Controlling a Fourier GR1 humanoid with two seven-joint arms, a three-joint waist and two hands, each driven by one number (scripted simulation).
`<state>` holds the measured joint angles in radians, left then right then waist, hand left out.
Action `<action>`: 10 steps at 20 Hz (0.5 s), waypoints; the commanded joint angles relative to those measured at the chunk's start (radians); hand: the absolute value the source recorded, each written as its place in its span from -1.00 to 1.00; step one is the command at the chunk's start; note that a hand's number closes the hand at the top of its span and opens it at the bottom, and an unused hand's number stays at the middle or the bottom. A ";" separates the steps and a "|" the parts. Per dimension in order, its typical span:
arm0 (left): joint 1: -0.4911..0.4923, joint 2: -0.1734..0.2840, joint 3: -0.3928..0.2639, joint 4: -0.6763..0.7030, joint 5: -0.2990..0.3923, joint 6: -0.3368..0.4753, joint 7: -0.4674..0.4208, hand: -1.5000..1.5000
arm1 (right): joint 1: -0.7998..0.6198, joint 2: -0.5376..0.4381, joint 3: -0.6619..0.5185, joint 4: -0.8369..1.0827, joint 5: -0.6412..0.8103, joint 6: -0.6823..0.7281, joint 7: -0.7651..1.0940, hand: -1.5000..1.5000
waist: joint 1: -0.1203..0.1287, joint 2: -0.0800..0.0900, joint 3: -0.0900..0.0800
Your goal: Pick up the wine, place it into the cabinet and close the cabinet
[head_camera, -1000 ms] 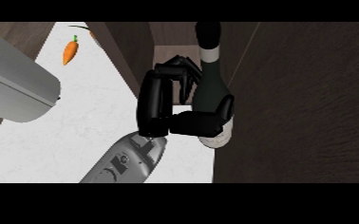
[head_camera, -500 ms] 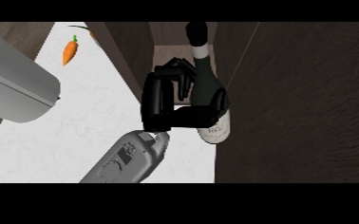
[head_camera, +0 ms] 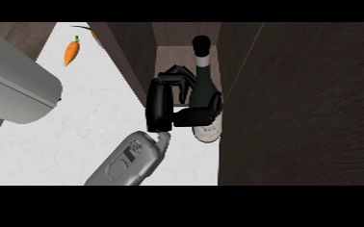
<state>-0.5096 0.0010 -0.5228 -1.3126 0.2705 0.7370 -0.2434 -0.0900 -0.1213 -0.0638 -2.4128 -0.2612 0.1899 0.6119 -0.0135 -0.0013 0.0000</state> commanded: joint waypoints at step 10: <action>-0.012 -0.001 0.110 0.148 0.053 -0.080 -0.163 1.00 | 0.023 0.032 0.043 -0.134 -0.021 -0.048 0.049 -1.00 | 0.003 0.001 0.000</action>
<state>-0.5253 0.0006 -0.4495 -1.1954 0.2952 0.6935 -0.3586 -0.1095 -0.1120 -0.0418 -2.4082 -0.2616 0.1696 0.6201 -0.0128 -0.0002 -0.0002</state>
